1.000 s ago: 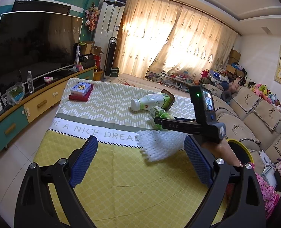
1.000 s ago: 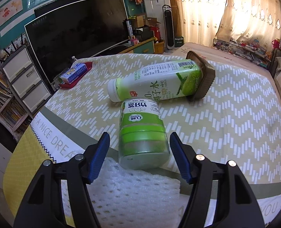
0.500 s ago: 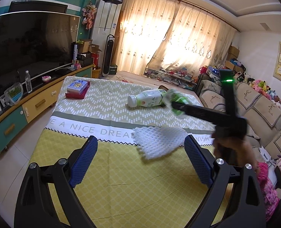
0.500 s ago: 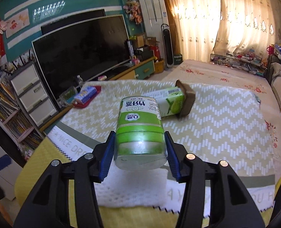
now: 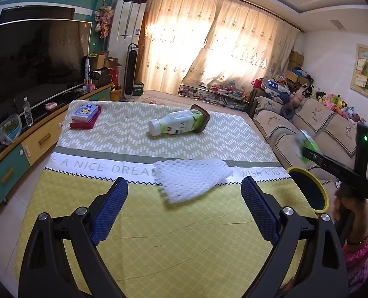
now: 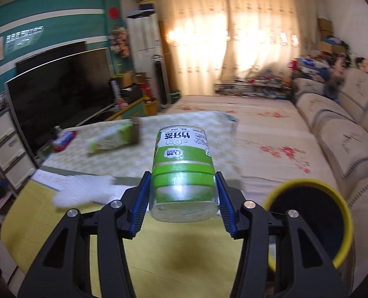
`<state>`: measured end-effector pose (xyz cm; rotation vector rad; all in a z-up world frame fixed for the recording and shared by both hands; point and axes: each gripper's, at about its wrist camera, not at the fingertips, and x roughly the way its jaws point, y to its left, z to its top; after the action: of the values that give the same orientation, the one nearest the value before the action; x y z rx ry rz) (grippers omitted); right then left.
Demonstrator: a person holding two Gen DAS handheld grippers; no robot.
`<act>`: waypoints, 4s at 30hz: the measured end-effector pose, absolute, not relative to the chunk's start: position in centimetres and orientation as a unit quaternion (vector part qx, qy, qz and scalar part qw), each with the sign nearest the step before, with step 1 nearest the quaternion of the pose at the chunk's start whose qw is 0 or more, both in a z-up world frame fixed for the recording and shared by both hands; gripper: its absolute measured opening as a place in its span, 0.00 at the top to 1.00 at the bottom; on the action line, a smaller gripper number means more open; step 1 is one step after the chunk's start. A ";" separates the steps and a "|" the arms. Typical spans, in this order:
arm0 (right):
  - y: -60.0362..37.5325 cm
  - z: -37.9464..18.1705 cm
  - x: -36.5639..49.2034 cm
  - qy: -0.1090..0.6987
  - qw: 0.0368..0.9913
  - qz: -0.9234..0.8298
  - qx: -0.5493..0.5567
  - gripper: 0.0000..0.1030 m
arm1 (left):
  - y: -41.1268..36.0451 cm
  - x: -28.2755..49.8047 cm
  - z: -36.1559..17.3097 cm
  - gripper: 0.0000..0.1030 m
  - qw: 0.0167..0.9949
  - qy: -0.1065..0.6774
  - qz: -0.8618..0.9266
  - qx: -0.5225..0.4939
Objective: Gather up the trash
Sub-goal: 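Carry the jar over the yellow bin and open the right tool, then grasp the white foam mesh net with the left tool, then carry the mesh net over the yellow bin and open the left tool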
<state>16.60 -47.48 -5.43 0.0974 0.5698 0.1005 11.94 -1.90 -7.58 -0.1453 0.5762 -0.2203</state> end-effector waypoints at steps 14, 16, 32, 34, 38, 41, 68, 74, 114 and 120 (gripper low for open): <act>-60.9 -11.6 14.2 0.334 0.933 -0.106 0.084 0.53 | -6.5 12.1 -7.2 0.11 0.947 0.292 -0.133 -0.033; -61.3 -12.4 14.2 0.339 0.930 -0.111 0.086 0.53 | -7.1 12.0 -7.2 0.10 0.945 0.294 -0.137 -0.030; -60.2 -10.6 12.8 0.300 0.944 -0.093 0.097 0.44 | -8.8 14.9 -9.8 0.07 0.932 0.333 -0.144 -0.013; -59.9 -10.6 12.8 0.302 0.944 -0.088 0.096 0.44 | -9.0 15.8 -10.2 0.06 0.932 0.336 -0.137 -0.001; -59.5 -10.8 13.1 0.307 0.943 -0.081 0.096 0.44 | -9.4 18.3 -11.2 0.06 0.928 0.348 -0.131 0.021; -59.5 -10.9 13.1 0.308 0.943 -0.080 0.099 0.44 | -9.7 19.9 -12.1 0.07 0.923 0.359 -0.132 0.042; -59.4 -12.1 14.3 0.321 0.938 -0.064 0.109 0.44 | -10.4 26.3 -16.0 0.51 0.900 0.410 -0.121 0.079; -59.5 -11.7 14.0 0.317 0.940 -0.060 0.112 0.44 | -10.5 26.2 -15.3 0.89 0.904 0.400 -0.134 0.064; -70.9 -9.6 4.9 0.249 0.936 -0.194 0.156 0.43 | -44.1 18.8 -6.6 0.88 0.819 0.322 -0.452 0.147; -71.8 -10.1 4.4 0.252 0.933 -0.200 0.159 0.43 | -49.8 20.7 -9.2 0.85 0.805 0.341 -0.461 0.154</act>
<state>4.36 -71.76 -10.11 0.3261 0.5153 -0.4098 20.70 -49.80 -9.20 0.3303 0.7310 -0.9866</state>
